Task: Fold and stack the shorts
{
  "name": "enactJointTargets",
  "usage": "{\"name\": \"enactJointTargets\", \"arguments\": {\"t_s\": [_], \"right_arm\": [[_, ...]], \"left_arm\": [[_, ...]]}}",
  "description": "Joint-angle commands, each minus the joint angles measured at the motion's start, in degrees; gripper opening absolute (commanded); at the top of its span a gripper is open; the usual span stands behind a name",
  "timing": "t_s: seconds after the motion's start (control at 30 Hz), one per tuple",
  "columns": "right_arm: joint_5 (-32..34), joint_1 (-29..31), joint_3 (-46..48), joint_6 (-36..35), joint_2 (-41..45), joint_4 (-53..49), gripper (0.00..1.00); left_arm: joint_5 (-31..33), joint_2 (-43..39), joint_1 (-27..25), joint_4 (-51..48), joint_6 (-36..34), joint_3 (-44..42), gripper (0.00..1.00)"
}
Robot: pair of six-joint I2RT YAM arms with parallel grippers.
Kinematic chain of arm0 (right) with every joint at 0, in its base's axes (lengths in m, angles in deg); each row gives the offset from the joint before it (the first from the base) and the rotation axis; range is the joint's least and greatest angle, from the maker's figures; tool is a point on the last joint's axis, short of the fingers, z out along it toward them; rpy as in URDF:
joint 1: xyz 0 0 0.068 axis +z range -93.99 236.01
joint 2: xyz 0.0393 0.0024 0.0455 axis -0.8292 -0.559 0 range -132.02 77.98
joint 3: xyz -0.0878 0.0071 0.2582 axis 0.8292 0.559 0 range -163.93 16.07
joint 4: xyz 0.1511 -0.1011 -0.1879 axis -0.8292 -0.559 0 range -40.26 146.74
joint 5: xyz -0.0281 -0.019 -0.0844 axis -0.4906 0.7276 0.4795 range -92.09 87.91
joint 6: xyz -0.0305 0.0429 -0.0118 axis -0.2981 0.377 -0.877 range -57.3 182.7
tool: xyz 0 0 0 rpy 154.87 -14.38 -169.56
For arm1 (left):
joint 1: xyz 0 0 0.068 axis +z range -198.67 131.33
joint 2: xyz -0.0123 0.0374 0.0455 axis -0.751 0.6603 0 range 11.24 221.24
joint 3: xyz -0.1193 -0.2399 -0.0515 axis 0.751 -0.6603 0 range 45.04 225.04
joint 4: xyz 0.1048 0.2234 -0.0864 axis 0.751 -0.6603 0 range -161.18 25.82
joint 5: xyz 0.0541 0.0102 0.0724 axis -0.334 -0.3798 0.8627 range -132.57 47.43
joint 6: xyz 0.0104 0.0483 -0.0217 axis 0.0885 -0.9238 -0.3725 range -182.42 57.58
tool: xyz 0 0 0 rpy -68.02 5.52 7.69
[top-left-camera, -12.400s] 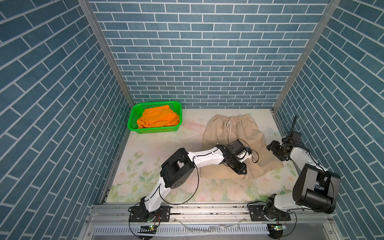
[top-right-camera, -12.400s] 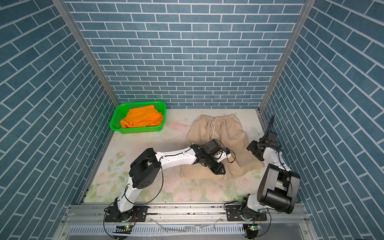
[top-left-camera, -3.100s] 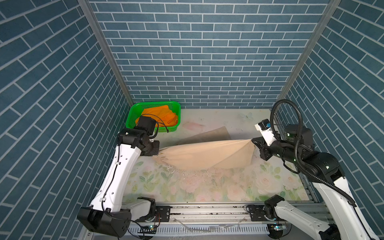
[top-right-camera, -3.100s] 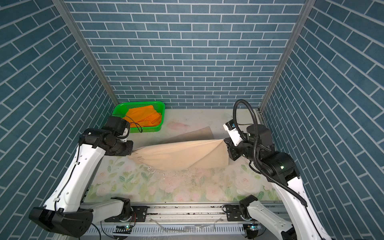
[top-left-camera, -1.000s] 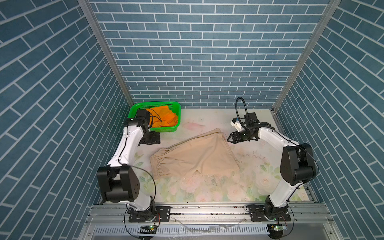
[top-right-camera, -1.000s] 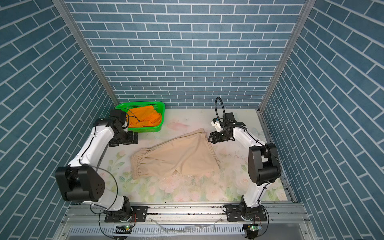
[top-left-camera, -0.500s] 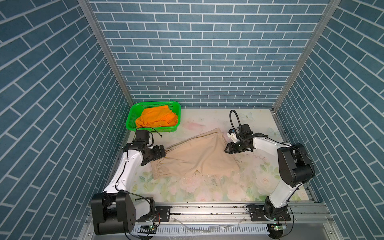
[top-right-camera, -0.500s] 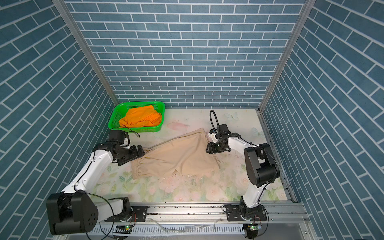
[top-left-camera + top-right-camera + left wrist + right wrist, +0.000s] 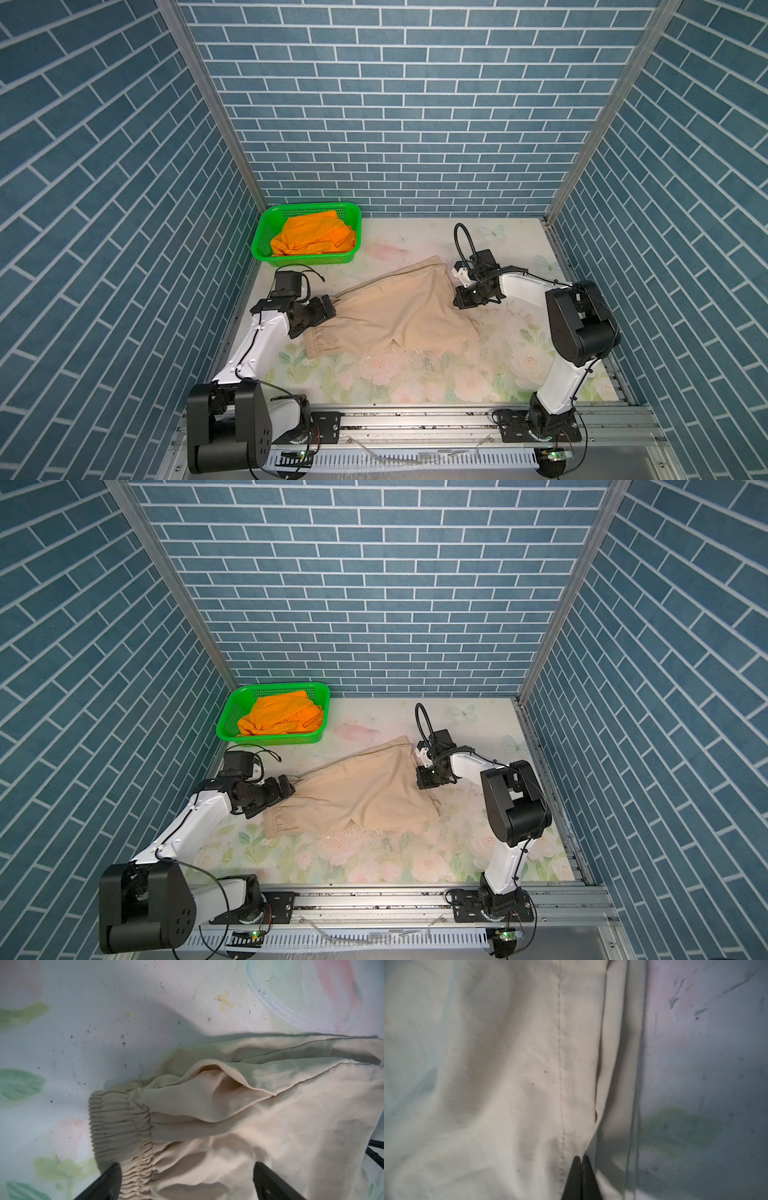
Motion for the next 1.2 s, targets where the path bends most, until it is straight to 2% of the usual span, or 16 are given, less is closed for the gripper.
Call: {"name": "enactJointTargets", "arguments": {"t_s": [0.0, 0.3, 0.4, 0.43, 0.47, 0.5, 0.53, 0.73, 0.87, 0.97, 1.07, 1.1, 1.17], "right_arm": [[-0.62, 0.37, 0.16, 1.02, 1.29, -0.07, 0.00], [7.77, -0.19, 0.20, 0.93, 9.88, -7.39, 0.00], [5.89, -1.10, 0.08, 1.22, 10.00, -11.59, 0.00], [5.44, -1.06, 0.14, 1.38, 9.71, -12.99, 0.12], [4.94, -1.06, 0.67, 1.83, 9.70, -13.51, 0.28], [3.85, -1.02, 1.82, 2.04, 9.89, -13.33, 0.38], [3.65, -0.86, 3.06, 2.60, 10.37, -12.93, 0.44], [2.07, 0.16, 8.68, 4.99, 12.27, -11.39, 0.46], [2.16, 1.15, 11.00, 5.75, 12.13, -10.75, 0.43], [1.66, 1.25, 12.01, 6.19, 12.87, -9.95, 0.26], [1.20, 1.24, 12.04, 6.59, 14.02, -9.88, 0.03], [1.26, 1.24, 11.93, 6.57, 14.50, -9.94, 0.00], [2.18, 1.23, 11.58, 6.47, 15.32, -11.06, 0.00]], "left_arm": [[1.09, 0.52, 0.07, 2.49, 1.30, -1.50, 1.00], [2.59, 5.44, 0.02, 5.98, 2.28, -5.35, 1.00], [2.39, 6.63, 0.03, 7.20, 2.35, -6.05, 1.00], [2.19, 6.83, 0.07, 7.45, 2.36, -6.16, 1.00], [2.00, 6.93, 0.06, 7.50, 2.27, -6.21, 1.00], [1.89, 6.83, 0.07, 7.46, 2.14, -6.25, 1.00], [2.21, 6.65, 0.07, 7.09, 1.97, -6.25, 1.00], [3.85, 5.32, 0.07, 5.35, 1.05, -6.24, 1.00], [3.93, 5.85, 0.07, 5.35, 0.86, -6.25, 1.00], [3.99, 6.02, 0.07, 5.28, 0.63, -6.09, 1.00], [4.26, 5.91, 0.07, 5.02, 0.51, -5.99, 1.00], [4.54, 5.94, 0.07, 5.00, 0.43, -6.07, 1.00], [5.13, 6.03, 0.06, 4.91, 0.26, -6.15, 1.00]]}}
